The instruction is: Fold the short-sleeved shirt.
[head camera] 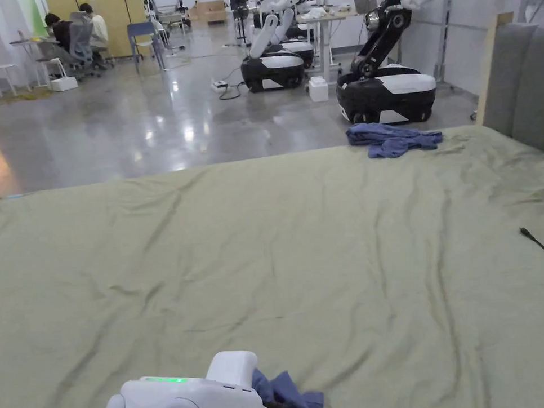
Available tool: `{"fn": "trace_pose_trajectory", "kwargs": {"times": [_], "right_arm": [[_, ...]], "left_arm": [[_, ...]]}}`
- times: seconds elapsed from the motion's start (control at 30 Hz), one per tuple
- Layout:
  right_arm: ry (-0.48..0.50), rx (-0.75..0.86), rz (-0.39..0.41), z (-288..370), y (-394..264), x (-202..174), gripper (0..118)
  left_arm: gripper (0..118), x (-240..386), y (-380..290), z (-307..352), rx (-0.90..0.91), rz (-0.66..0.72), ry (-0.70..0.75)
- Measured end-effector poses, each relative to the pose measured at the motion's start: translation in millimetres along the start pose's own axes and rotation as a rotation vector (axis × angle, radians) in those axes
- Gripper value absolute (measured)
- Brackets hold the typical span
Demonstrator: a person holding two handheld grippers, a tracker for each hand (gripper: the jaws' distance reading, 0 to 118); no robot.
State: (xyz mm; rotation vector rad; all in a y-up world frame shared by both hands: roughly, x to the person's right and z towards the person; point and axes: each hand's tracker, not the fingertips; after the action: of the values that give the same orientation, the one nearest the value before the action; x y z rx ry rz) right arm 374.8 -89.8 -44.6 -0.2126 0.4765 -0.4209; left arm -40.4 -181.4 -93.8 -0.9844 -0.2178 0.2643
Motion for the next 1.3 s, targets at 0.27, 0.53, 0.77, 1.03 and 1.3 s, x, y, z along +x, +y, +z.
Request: {"fn": "trace_pose_trajectory", "kwargs": {"times": [0.27, 0.53, 0.77, 1.03, 1.3], "right_arm": [[0.024, -0.023, -0.026, -12.2, -7.5, 4.6, 4], [0.048, -0.036, -0.037, -16.7, -12.9, 3.1, 4], [0.011, -0.033, -0.012, -8.5, -11.4, 8.0, 4], [0.06, -0.079, 0.109, -34.0, -10.3, -22.7, 4], [0.289, -0.488, 0.303, -147.2, -46.7, -106.5, 4]], "left_arm": [[97, -1.8, 7.9, 87.6, 0.309, 0.079, -0.115], [2, 25.6, -33.8, 9.0, 0.232, -0.063, 0.213], [2, 55.8, -40.7, -38.5, 0.248, -0.098, 0.175], [2, 25.6, -37.7, 46.6, 0.453, -0.016, 0.083], [2, -57.5, -68.5, 149.8, 0.606, 0.283, -0.024]]}}
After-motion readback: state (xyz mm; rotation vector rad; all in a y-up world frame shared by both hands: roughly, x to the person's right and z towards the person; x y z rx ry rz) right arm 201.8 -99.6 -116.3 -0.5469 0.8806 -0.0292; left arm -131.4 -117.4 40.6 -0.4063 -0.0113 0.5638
